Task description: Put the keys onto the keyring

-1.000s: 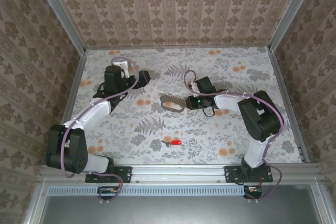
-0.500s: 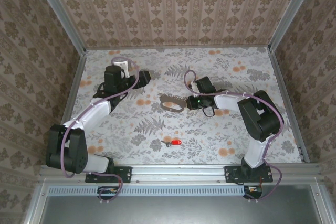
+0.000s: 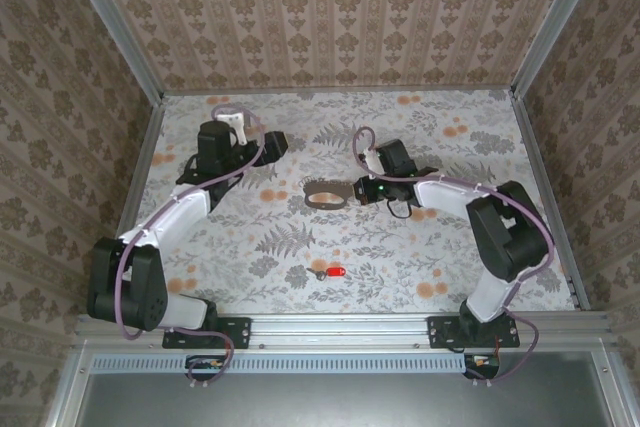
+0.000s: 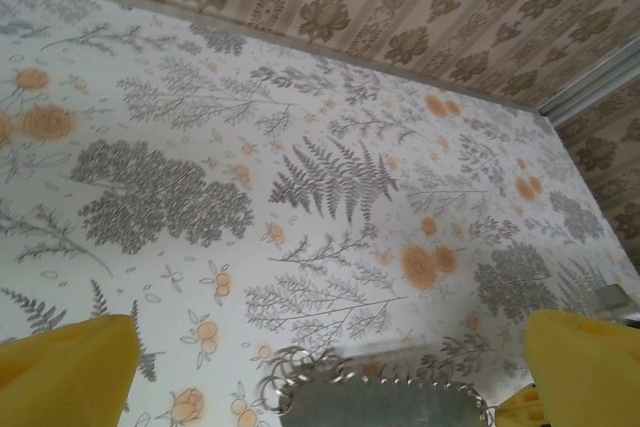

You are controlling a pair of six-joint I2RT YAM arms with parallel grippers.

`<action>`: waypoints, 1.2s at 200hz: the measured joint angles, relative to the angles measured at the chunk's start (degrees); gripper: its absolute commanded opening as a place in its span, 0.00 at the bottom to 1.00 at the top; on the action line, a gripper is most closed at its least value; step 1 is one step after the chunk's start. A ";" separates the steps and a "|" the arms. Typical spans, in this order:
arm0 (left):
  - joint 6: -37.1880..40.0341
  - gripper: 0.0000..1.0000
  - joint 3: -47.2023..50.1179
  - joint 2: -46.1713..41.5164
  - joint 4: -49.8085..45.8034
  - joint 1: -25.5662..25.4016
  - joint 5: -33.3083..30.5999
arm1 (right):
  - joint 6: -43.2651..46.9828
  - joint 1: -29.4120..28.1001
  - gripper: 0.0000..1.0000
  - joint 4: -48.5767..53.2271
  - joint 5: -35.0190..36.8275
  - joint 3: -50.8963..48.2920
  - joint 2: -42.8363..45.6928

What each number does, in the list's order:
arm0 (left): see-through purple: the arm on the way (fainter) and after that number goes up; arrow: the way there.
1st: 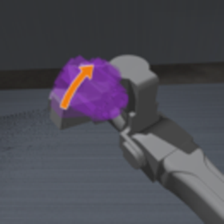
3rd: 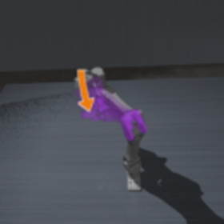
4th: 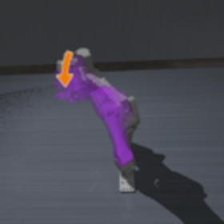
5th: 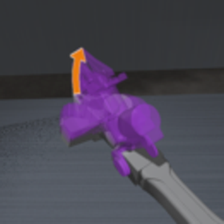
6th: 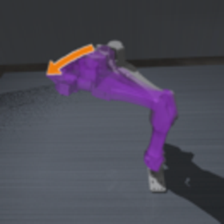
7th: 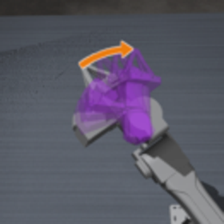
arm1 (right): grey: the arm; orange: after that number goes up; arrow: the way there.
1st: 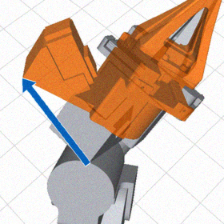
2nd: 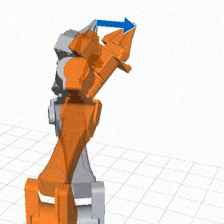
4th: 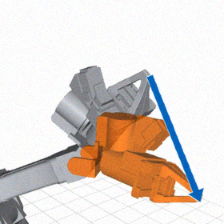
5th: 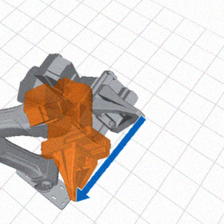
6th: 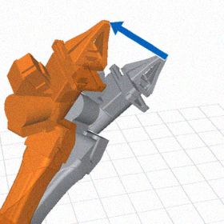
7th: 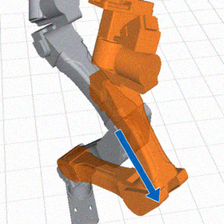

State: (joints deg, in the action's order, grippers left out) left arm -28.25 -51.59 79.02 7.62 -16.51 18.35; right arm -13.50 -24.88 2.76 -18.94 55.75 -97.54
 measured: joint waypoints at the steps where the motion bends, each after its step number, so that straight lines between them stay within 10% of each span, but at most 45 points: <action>1: 0.02 0.99 -0.24 0.00 -0.09 0.00 0.11 | 0.11 0.00 0.00 0.00 -0.07 0.02 0.13; 148: 4.72 0.50 -11.56 9.79 -0.15 -6.40 19.45 | 1.25 6.51 0.00 -18.27 -24.13 1.64 7.93; 240: 5.60 0.48 -12.46 12.44 1.05 -8.37 23.30 | 0.17 5.88 0.00 -16.74 -23.06 5.88 6.91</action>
State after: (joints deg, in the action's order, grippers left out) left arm -22.65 -64.05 91.46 8.67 -24.88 41.65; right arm -13.32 -19.00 -13.98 -42.00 61.63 -90.63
